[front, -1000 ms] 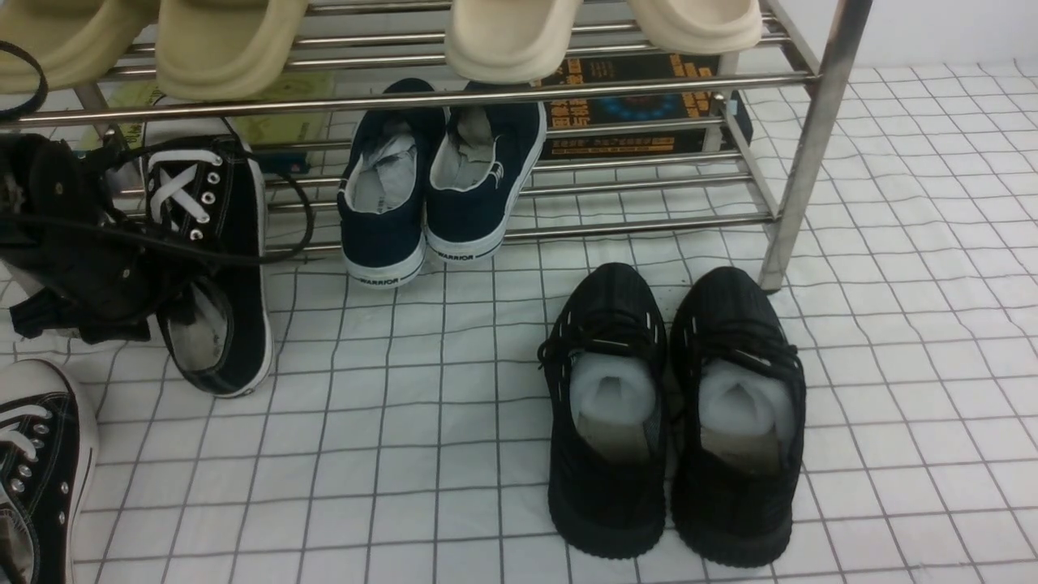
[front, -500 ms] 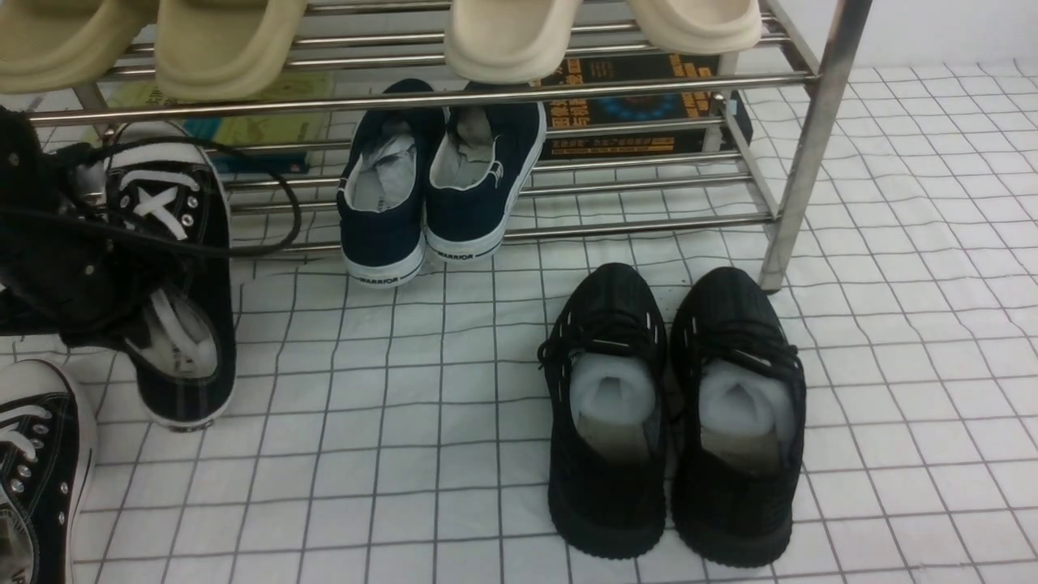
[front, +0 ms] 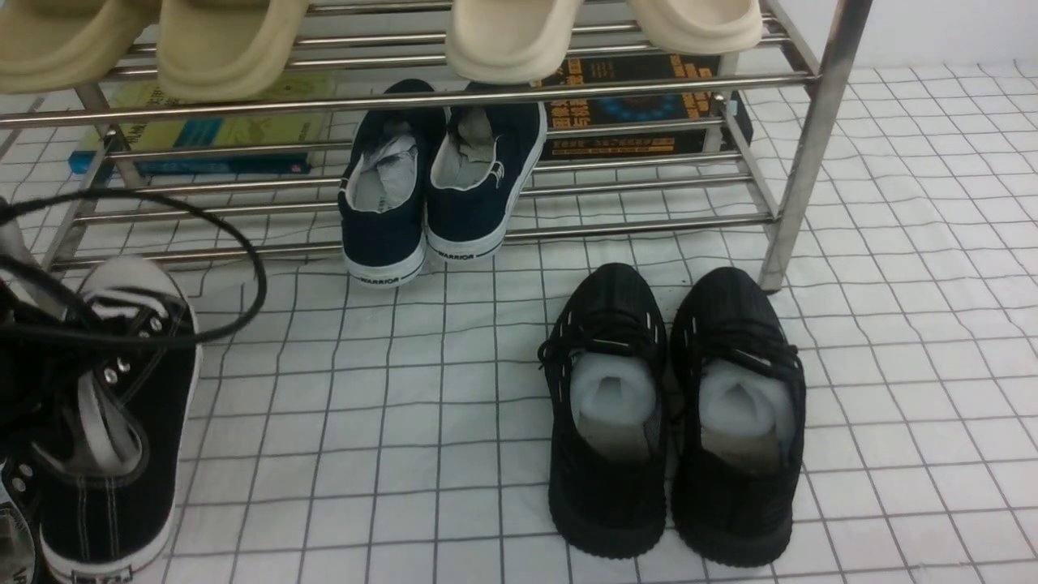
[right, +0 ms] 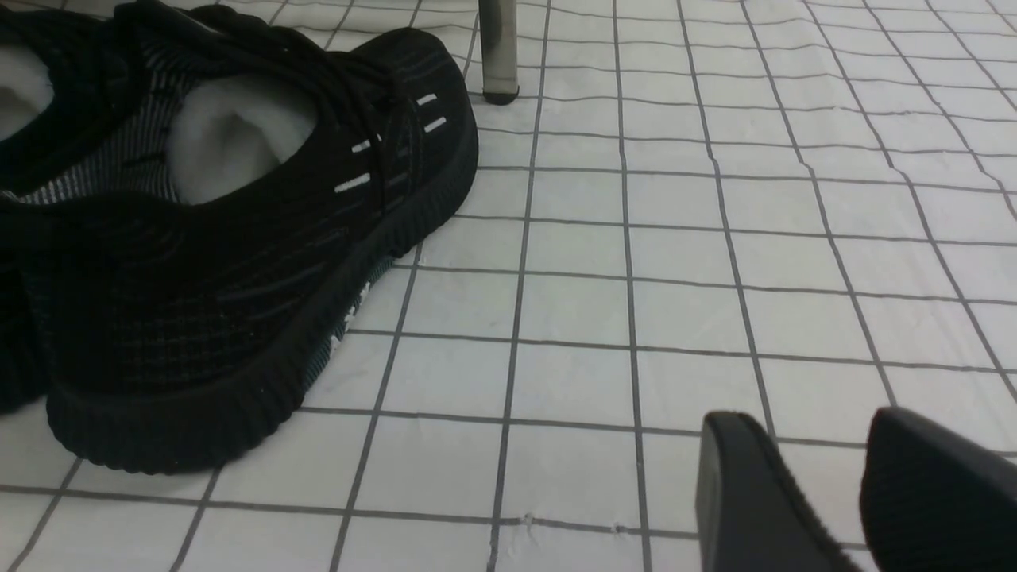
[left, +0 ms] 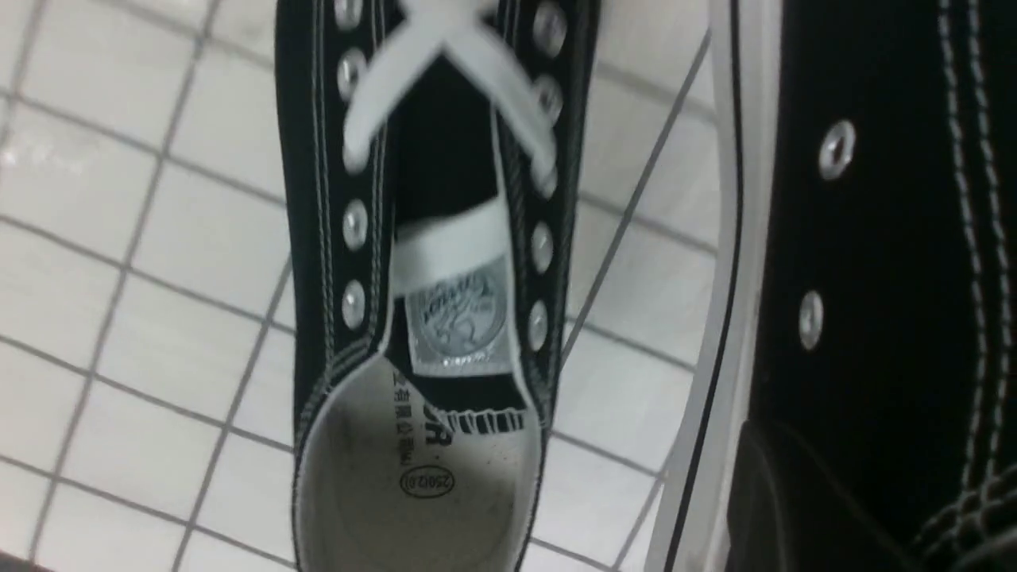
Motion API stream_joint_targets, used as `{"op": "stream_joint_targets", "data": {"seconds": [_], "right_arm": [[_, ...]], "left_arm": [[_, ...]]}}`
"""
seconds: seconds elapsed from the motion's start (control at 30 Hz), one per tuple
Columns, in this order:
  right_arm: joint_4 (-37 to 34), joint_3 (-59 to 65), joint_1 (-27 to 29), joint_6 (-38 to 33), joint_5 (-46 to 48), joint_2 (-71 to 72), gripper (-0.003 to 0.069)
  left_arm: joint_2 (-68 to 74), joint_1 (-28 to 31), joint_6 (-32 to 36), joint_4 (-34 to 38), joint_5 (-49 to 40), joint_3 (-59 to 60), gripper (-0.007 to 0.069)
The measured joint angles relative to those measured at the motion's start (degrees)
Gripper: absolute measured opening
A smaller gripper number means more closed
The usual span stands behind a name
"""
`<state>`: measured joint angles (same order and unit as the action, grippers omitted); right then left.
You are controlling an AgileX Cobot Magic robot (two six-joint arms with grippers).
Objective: Take the shoes off the shelf with your hand from the white checkered tablecloth.
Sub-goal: 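Set the held shoe down on the floor in front of the rack with the left gripper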
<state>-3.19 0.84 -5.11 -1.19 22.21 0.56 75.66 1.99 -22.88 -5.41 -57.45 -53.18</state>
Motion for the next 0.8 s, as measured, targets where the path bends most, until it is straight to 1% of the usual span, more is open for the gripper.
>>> {"op": "stream_joint_targets", "data": {"seconds": [0.3,0.5,0.53,0.57,0.63,0.67,0.7,0.73,0.8], "right_arm": [[0.0,0.0,0.0,0.0,0.0,0.0,0.0239],[0.0,0.0,0.0,0.0,0.0,0.0,0.0239],[0.0,0.0,0.0,0.0,0.0,0.0,0.0239],[0.0,0.0,0.0,0.0,0.0,0.0,0.0239],[0.0,0.0,0.0,0.0,0.0,0.0,0.0239],[0.0,0.0,0.0,0.0,0.0,0.0,0.0239],[0.0,0.0,0.0,0.0,0.0,0.0,0.0239],[0.0,0.0,0.0,0.0,0.0,0.0,0.0239],[0.0,0.0,0.0,0.0,0.0,0.0,0.0239]], "left_arm": [[0.0,0.0,0.0,0.6,12.3,8.6,0.0015],[-0.1,0.0,0.2,0.7,13.6,9.6,0.0045],[-0.3,0.0,0.7,0.7,13.6,9.6,0.008],[-0.4,0.0,0.7,0.7,13.6,9.6,0.009],[-0.7,0.0,0.9,0.6,13.7,9.5,0.0178],[-0.8,0.0,0.9,0.5,13.7,9.5,0.0185],[-1.5,0.0,1.0,-0.1,12.2,8.6,0.0247],[-2.1,0.0,1.2,-0.3,11.3,8.0,0.0269],[-4.4,0.0,2.6,-1.1,6.8,4.7,0.033]]}}
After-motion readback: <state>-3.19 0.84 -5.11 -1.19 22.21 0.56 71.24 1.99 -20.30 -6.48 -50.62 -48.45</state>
